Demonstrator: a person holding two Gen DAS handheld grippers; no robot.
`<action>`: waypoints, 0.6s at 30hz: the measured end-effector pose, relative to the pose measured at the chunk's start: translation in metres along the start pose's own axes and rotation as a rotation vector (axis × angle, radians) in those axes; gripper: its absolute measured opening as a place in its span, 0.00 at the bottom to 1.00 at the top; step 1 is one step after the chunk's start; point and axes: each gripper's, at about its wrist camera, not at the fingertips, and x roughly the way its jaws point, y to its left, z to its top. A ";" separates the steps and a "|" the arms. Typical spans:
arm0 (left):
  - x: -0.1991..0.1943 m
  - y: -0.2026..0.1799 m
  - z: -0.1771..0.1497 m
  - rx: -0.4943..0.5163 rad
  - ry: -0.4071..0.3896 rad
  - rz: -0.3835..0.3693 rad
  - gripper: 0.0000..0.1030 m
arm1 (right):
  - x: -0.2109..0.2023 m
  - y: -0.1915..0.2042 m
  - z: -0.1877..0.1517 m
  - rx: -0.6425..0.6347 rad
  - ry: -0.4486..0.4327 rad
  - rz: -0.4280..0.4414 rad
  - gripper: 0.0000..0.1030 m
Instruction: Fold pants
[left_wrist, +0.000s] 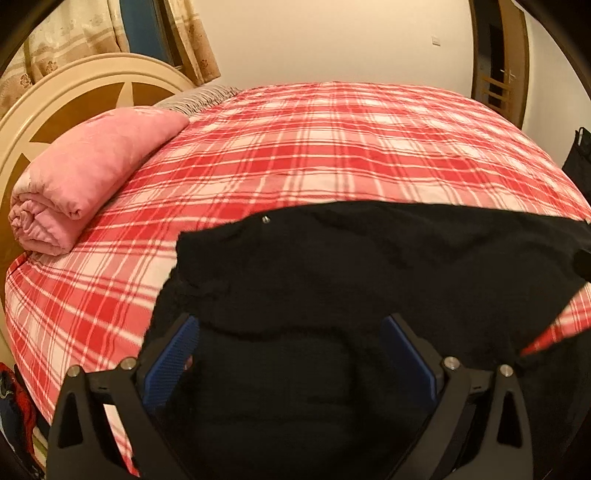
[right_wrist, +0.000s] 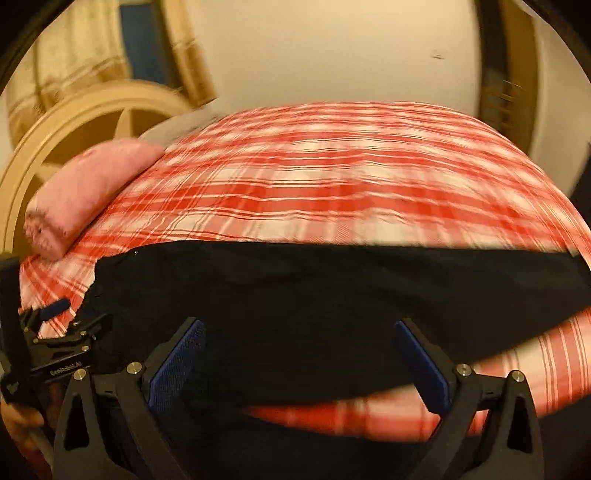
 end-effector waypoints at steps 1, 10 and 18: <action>0.007 0.002 0.003 -0.002 0.010 0.013 0.99 | 0.012 0.003 0.008 -0.018 0.010 0.012 0.99; 0.058 0.014 0.021 -0.048 0.045 0.003 0.99 | 0.101 0.049 0.049 -0.222 0.073 0.072 0.99; 0.085 0.012 0.024 -0.060 0.058 0.000 1.00 | 0.156 0.071 0.056 -0.361 0.174 0.089 0.80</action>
